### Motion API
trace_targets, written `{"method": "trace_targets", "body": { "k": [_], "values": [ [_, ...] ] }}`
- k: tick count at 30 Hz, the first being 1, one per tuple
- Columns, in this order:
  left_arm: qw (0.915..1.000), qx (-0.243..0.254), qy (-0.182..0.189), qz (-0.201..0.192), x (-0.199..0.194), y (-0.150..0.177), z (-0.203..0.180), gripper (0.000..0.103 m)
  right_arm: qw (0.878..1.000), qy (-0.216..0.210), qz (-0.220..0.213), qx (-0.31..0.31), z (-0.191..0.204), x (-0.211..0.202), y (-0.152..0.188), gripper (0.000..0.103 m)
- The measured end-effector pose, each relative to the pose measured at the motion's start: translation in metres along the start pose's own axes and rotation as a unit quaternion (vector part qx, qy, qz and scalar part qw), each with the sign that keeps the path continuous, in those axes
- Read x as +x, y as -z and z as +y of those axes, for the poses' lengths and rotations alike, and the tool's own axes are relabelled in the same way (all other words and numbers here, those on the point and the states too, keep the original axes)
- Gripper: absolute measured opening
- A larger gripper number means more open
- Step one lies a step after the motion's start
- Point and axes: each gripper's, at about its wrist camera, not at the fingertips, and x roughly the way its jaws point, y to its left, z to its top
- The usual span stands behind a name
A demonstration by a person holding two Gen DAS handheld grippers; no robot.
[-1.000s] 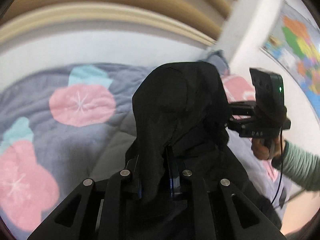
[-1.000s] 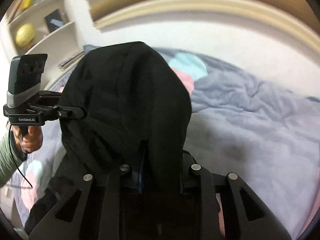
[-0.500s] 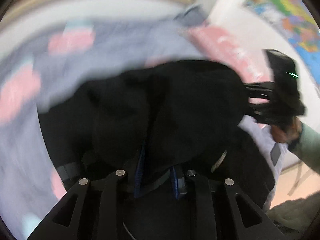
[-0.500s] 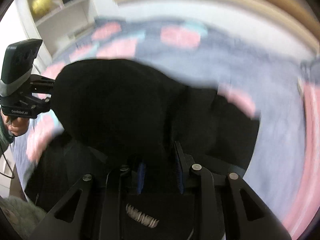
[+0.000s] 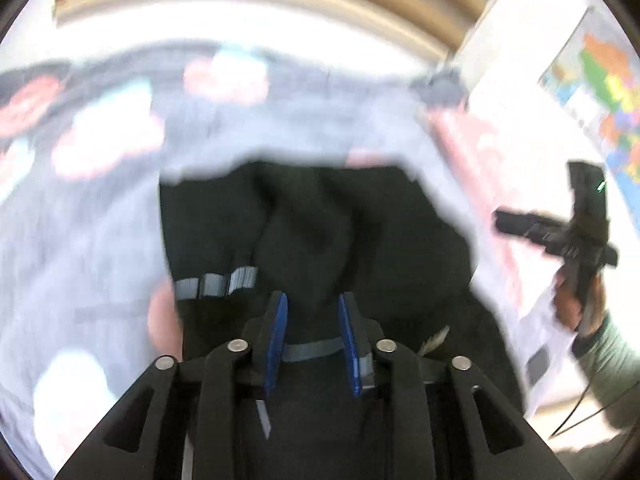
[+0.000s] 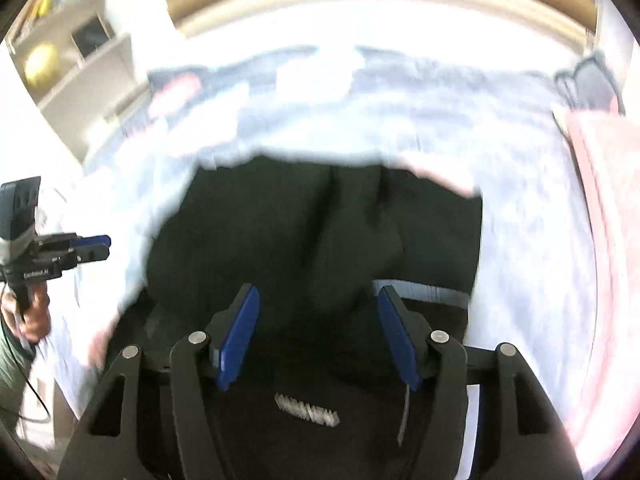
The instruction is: Fold large clothes
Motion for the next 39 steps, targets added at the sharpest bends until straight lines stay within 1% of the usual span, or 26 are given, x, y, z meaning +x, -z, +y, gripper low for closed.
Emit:
{"method": "trace_targets", "body": {
  "k": [2, 3, 5, 7, 8, 10, 11, 13, 14, 15, 17, 18, 19, 22, 23, 25, 27, 28, 29, 31, 32, 33, 34, 36, 37, 39],
  "values": [
    [0.9994, -0.003, 0.024, -0.024, 0.003, -0.026, -0.010, 0.051, 1.000, -0.015, -0.014, 0.006, 0.010, 0.003, -0.020, 0.071],
    [0.9987, -0.006, 0.041, -0.030, 0.009, -0.039, -0.012, 0.052, 1.000, -0.018, -0.014, 0.012, 0.015, 0.012, -0.032, 0.071],
    [0.9978, -0.012, 0.061, -0.020, 0.029, -0.051, -0.017, 0.052, 1.000, -0.020, 0.005, 0.023, 0.022, 0.036, -0.043, 0.072],
    [0.9976, -0.020, 0.064, 0.012, 0.065, -0.053, -0.018, 0.052, 0.999, -0.014, 0.042, 0.029, 0.036, 0.072, -0.040, 0.072],
    [0.9967, -0.027, 0.068, 0.034, 0.084, -0.048, -0.017, 0.051, 0.998, -0.007, 0.064, 0.028, 0.038, 0.091, -0.034, 0.072],
    [0.9908, -0.045, 0.084, 0.095, 0.128, -0.025, -0.007, 0.051, 0.994, -0.002, 0.106, 0.027, 0.041, 0.125, -0.011, 0.071],
    [0.9879, -0.047, 0.080, 0.124, 0.145, -0.014, -0.004, 0.052, 0.992, 0.005, 0.126, 0.026, 0.039, 0.141, 0.002, 0.071],
    [0.9790, -0.047, 0.036, 0.195, 0.188, 0.021, 0.007, 0.052, 0.985, 0.031, 0.167, 0.019, 0.035, 0.168, 0.029, 0.071],
    [0.9762, -0.059, 0.034, 0.206, 0.199, 0.031, 0.013, 0.052, 0.984, 0.031, 0.175, 0.020, 0.032, 0.177, 0.041, 0.071],
    [0.9761, -0.074, 0.041, 0.200, 0.202, 0.036, 0.017, 0.052, 0.984, 0.027, 0.173, 0.024, 0.030, 0.182, 0.048, 0.071],
    [0.9777, -0.088, 0.045, 0.185, 0.199, 0.036, 0.020, 0.052, 0.986, 0.035, 0.163, 0.017, 0.033, 0.183, 0.055, 0.071],
    [0.9797, -0.083, 0.041, 0.178, 0.195, 0.035, 0.017, 0.052, 0.986, 0.039, 0.161, 0.012, 0.037, 0.179, 0.054, 0.071],
    [0.9838, -0.066, 0.035, 0.163, 0.187, 0.032, 0.009, 0.052, 0.986, 0.038, 0.160, 0.012, 0.037, 0.176, 0.053, 0.071],
    [0.9896, -0.029, 0.032, 0.137, 0.159, 0.031, -0.011, 0.052, 0.989, 0.024, 0.144, 0.013, 0.042, 0.151, 0.049, 0.071],
    [0.9910, -0.021, 0.042, 0.126, 0.146, 0.032, -0.017, 0.052, 0.991, 0.015, 0.132, 0.013, 0.043, 0.139, 0.049, 0.071],
    [0.9903, -0.022, 0.076, 0.114, 0.130, 0.035, -0.022, 0.052, 0.995, -0.007, 0.101, 0.011, 0.051, 0.113, 0.050, 0.071],
    [0.9892, -0.030, 0.093, 0.109, 0.126, 0.039, -0.025, 0.052, 0.996, -0.011, 0.087, 0.005, 0.059, 0.103, 0.053, 0.071],
    [0.9894, -0.034, 0.088, 0.111, 0.130, 0.041, -0.023, 0.052, 0.996, -0.009, 0.087, 0.003, 0.061, 0.104, 0.055, 0.071],
    [0.9893, -0.041, 0.068, 0.123, 0.142, 0.044, -0.021, 0.052, 0.996, -0.005, 0.093, 0.001, 0.062, 0.110, 0.060, 0.071],
    [0.9846, -0.059, 0.029, 0.162, 0.173, 0.057, -0.015, 0.052, 0.991, 0.010, 0.132, 0.002, 0.058, 0.139, 0.071, 0.071],
    [0.9805, -0.069, 0.018, 0.183, 0.191, 0.063, -0.010, 0.052, 0.988, 0.022, 0.153, 0.001, 0.057, 0.155, 0.076, 0.071],
    [0.9789, -0.076, 0.014, 0.189, 0.198, 0.065, -0.009, 0.052, 0.985, 0.028, 0.172, 0.004, 0.054, 0.171, 0.083, 0.071],
    [0.9794, -0.072, 0.009, 0.188, 0.198, 0.063, -0.012, 0.052, 0.984, 0.029, 0.174, 0.007, 0.053, 0.177, 0.081, 0.071],
    [0.9824, -0.055, 0.003, 0.179, 0.186, 0.059, -0.024, 0.052, 0.985, 0.033, 0.172, 0.006, 0.056, 0.170, 0.076, 0.071],
    [0.9848, -0.046, 0.004, 0.167, 0.176, 0.058, -0.030, 0.052, 0.985, 0.032, 0.167, 0.004, 0.059, 0.162, 0.073, 0.071],
    [0.9867, -0.048, 0.015, 0.154, 0.150, 0.063, -0.036, 0.052, 0.987, 0.028, 0.158, 0.009, 0.058, 0.146, 0.073, 0.071]
  ]
}}
